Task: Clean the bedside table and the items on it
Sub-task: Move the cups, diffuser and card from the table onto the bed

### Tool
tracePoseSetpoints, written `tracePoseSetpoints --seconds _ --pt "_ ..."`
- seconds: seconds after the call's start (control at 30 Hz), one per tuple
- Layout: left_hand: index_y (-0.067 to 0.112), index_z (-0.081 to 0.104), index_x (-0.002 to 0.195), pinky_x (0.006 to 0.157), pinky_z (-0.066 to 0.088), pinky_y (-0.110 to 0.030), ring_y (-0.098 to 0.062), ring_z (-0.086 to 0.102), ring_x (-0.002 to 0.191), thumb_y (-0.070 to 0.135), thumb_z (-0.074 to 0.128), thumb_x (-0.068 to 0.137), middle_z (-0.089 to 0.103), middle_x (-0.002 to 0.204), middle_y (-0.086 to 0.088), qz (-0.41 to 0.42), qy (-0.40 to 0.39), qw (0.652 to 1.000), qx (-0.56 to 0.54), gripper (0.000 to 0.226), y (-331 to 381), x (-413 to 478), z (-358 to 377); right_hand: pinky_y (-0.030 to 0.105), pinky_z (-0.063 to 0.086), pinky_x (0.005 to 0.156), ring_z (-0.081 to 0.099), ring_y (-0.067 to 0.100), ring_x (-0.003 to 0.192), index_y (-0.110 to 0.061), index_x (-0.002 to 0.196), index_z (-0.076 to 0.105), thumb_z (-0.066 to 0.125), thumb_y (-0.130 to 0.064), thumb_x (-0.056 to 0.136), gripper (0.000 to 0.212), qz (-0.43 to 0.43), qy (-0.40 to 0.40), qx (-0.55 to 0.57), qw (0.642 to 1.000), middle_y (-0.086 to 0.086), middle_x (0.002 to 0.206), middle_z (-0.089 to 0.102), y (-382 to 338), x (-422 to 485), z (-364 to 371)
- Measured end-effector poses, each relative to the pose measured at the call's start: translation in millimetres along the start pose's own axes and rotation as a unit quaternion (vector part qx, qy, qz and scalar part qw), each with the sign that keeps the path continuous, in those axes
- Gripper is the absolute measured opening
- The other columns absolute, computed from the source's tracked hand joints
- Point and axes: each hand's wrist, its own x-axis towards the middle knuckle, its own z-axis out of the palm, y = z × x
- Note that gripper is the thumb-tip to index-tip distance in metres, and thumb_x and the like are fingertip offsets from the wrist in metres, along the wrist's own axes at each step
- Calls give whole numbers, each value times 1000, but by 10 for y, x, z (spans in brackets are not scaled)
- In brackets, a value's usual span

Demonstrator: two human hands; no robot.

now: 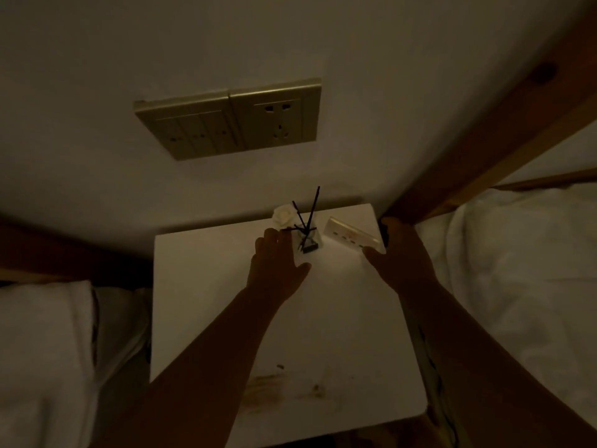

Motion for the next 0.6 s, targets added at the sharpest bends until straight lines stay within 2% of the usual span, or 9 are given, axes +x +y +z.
tracePoseSetpoints --seconds 0.1,0.2,0.27,0.4,0.5,0.6 --pt "15 38 139 98 41 -39 -32 41 122 40 73 78 40 132 -12 -29 46 997 -51 75 -24 104 93 47 51 94 55 32 116 -15 133 47 69 -30 84 55 -36 -12 -19 999 14 128 52 -40 92 113" --pt "17 43 136 99 41 -40 -30 42 121 41 75 75 43 133 -10 -15 75 995 -66 73 -41 177 158 46 52 91 57 31 111 -15 126 50 65 -29 88 44 -69 -36 -54 995 13 120 55 -45 120 215" --pt "20 47 134 103 43 -44 -28 46 123 40 75 75 49 134 -6 6 58 994 -94 69 -27 225 200 48 52 86 59 32 104 -15 122 51 60 -29 90 36 -98 -29 -73 992 13 113 57 -22 105 257" --pt "22 54 126 96 46 -46 -27 52 117 36 72 79 58 126 -2 26 63 993 -95 52 80 266 257 46 53 82 59 29 97 -16 124 51 53 -28 93 32 -123 -17 -83 989 10 109 58 -38 57 286" --pt "19 55 127 97 45 -43 -28 50 117 37 70 82 59 126 -5 25 62 995 -75 50 40 134 251 47 50 88 58 32 102 -13 129 52 53 -24 95 36 -119 -26 -80 989 12 115 59 -90 -34 314" --pt "14 55 129 101 44 -36 -26 51 118 37 69 84 58 127 -7 16 54 990 -127 53 -180 -140 194 41 43 93 55 34 109 -10 129 55 55 -17 94 36 -122 -48 -72 989 15 119 58 -231 -171 359"
